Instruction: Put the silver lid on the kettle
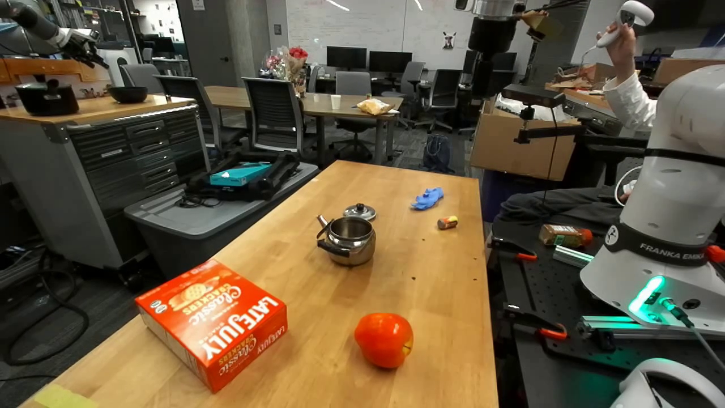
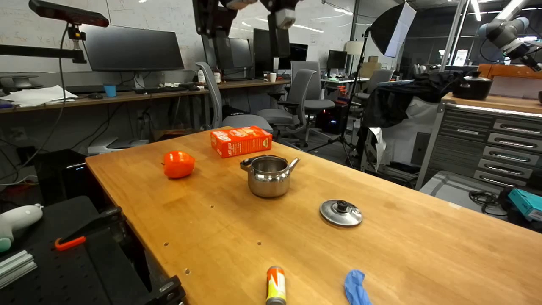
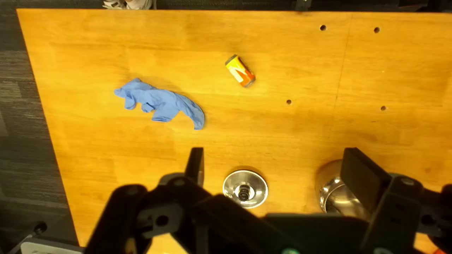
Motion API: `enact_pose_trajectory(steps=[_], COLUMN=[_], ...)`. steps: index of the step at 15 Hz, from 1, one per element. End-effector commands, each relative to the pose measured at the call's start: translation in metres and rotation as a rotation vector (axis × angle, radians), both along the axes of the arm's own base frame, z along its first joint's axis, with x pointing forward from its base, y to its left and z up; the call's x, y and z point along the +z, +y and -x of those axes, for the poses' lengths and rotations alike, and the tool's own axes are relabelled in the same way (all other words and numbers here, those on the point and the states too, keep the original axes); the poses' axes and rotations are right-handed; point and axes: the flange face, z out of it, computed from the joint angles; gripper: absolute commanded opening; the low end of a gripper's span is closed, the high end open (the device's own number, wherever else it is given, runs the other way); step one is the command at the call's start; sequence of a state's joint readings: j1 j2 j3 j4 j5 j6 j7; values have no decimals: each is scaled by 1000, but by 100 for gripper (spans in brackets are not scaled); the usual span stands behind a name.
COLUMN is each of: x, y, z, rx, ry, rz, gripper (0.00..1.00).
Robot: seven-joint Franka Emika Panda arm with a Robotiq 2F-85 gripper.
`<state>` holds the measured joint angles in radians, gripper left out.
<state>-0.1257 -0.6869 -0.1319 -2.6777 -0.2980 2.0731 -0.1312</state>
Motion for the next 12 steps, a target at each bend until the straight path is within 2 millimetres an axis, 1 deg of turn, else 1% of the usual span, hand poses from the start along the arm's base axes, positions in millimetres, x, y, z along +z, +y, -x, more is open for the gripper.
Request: enact_pose_trajectory(steps=[1, 5, 8, 12], x=[-4, -12, -19, -30], y=[9, 13, 8, 0], z=[-52, -97, -129, -164], rx=[-29, -71, -106, -146], ry=[24, 76, 86, 101], rz=[-38, -65, -76, -74], gripper=[100, 100, 100, 100])
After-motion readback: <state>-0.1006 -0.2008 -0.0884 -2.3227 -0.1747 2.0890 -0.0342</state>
